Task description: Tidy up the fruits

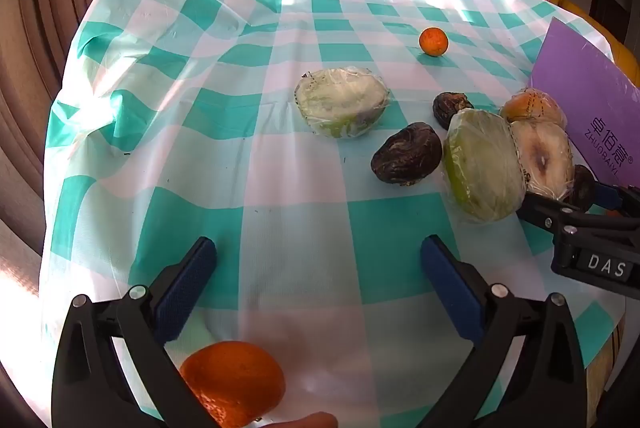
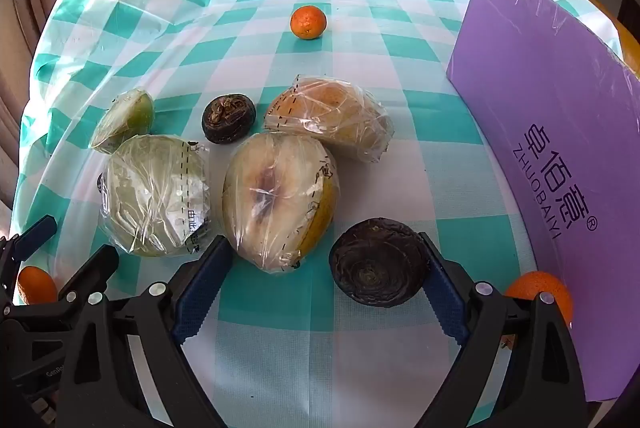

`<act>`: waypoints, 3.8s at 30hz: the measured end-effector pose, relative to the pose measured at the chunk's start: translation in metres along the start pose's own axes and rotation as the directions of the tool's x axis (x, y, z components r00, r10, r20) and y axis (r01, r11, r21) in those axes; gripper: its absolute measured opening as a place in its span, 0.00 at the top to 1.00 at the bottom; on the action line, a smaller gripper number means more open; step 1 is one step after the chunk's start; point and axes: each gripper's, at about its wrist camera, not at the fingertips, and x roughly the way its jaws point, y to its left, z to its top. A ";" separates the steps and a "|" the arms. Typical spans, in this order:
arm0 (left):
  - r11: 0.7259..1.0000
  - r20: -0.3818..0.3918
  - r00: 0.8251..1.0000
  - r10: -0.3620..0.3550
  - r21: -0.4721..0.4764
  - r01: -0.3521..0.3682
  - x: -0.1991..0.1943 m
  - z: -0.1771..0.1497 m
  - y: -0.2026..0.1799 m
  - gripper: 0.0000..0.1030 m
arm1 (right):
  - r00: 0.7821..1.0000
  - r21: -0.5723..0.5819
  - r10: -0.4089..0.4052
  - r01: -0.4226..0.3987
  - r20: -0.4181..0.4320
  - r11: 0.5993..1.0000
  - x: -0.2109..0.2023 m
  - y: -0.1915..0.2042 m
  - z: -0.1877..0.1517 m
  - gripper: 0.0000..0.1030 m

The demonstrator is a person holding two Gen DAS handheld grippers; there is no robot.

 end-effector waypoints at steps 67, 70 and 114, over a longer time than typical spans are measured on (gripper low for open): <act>1.000 0.000 1.000 0.003 -0.005 -0.003 -0.001 -0.001 0.002 0.01 | 0.999 -0.006 -0.005 0.006 0.044 1.000 -0.005 0.000 -0.004 0.15; 1.000 0.000 1.000 0.003 -0.005 -0.003 -0.001 -0.001 0.001 0.01 | 0.999 -0.006 -0.005 0.006 0.044 1.000 -0.006 0.000 -0.005 0.15; 0.926 0.127 0.935 -0.331 -0.147 0.348 -0.024 -0.004 0.033 0.02 | 0.998 -0.066 0.051 -0.049 0.031 0.997 -0.010 -0.002 -0.008 0.16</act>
